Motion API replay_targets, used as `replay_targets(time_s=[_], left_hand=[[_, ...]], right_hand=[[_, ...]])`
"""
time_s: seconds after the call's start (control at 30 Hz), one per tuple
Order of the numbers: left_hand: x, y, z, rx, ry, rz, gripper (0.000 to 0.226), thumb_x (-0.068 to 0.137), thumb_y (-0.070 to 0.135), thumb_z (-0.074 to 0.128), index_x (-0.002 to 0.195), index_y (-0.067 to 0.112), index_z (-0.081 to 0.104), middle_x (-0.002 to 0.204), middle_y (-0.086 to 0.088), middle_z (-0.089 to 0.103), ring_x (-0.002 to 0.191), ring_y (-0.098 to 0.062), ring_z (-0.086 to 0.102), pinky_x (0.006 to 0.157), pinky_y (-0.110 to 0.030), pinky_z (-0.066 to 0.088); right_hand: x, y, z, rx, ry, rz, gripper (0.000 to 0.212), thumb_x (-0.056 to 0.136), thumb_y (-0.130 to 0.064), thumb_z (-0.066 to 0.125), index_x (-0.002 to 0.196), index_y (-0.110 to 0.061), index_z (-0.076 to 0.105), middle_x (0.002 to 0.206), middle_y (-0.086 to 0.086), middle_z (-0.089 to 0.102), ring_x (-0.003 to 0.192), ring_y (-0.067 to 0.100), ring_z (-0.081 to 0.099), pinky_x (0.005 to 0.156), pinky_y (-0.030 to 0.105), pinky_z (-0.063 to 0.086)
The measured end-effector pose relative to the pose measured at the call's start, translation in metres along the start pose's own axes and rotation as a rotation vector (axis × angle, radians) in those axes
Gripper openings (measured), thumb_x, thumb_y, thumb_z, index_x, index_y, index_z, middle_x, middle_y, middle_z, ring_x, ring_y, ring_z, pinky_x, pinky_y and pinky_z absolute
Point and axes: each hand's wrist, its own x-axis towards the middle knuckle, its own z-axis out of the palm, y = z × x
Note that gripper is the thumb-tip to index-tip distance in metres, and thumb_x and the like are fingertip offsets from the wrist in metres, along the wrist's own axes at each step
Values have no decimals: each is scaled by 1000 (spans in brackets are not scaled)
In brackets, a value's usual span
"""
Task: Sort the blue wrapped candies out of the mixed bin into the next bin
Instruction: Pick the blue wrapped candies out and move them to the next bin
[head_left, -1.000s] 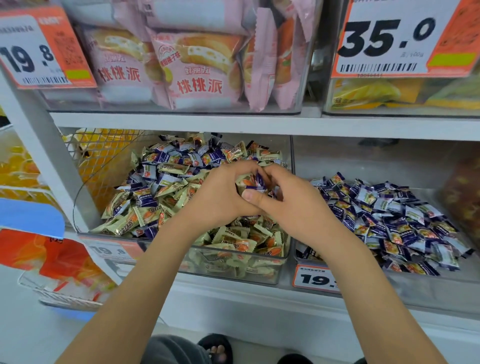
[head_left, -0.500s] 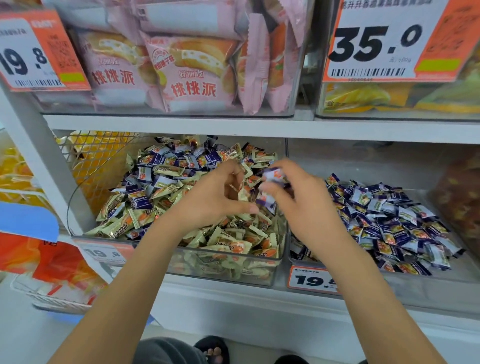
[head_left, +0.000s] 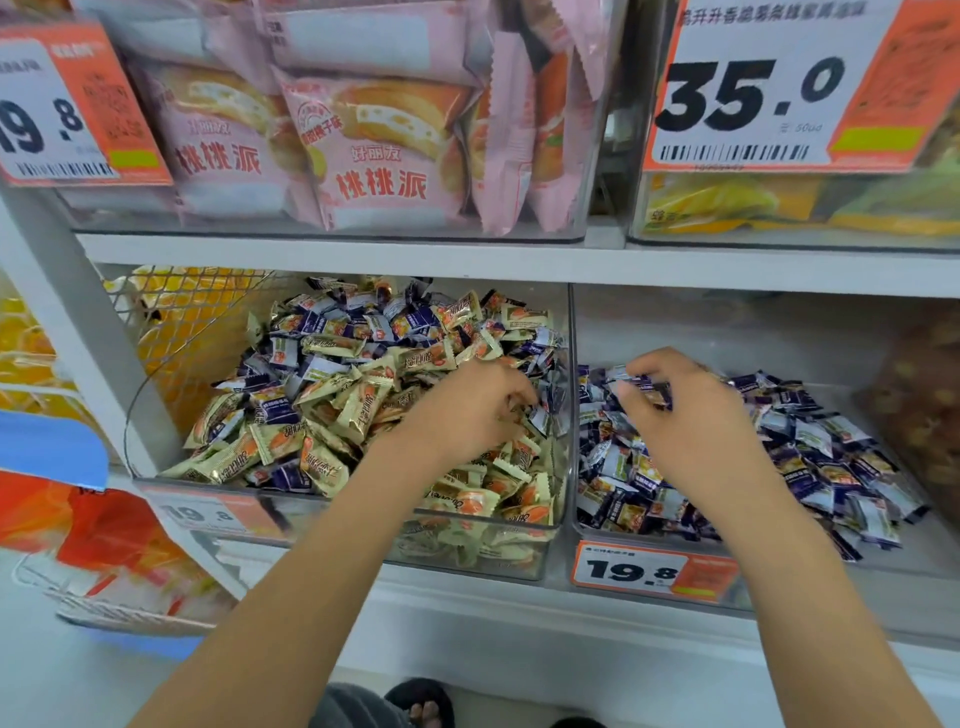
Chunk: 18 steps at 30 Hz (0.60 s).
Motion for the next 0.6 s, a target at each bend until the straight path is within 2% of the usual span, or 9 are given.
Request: replay_targets(time_s=[0.1,0.17,0.3,0.47,0.53,0.6], left_hand=[[19,-3,19,23,-69,-23,52,77,11,74,126,15,57,111,-8,64,92,-22,63,80,-30,50],[28,-5,26,58,-63,-23,47,77,17,75,121,16,59,102,-5,64,92,-25,62,75,-30,49],[34,-8,35,141,-59,-29,37,79,23,73,114,20,60,109,-3,65,93,-23,61,79,-40,53],[35,-11,37,212,-16,37,27,84,4,63,107,19,66,101,-4,66,89,-25,63,75,-38,53],[33,-9,34,172,-1,44,19,86,4,62,99,16,69,90,-5,65,82,-25,64,69,-35,51],[29,-8,26,39,61,30,9,88,14,62,87,13,71,77,-4,64,70,-19,62,66,-30,49]], right_hand=[[-2,1,4,36,-59,4,25,94,-32,53,116,-21,55,109,6,62,89,23,61,75,32,45],[-2,0,4,61,-76,-1,27,94,-32,53,118,-20,54,112,4,62,89,17,56,74,27,42],[-3,0,4,93,-109,-1,30,94,-34,53,121,-22,53,121,2,60,102,14,56,76,22,38],[-3,0,6,128,-96,-10,27,94,-32,53,119,-22,55,117,1,61,90,11,54,75,24,42],[-2,0,7,143,-78,-11,24,93,-31,54,115,-22,57,111,0,63,90,12,56,73,25,42],[-2,-1,7,185,-36,-11,18,93,-26,55,109,-19,61,103,0,66,87,9,58,68,20,43]])
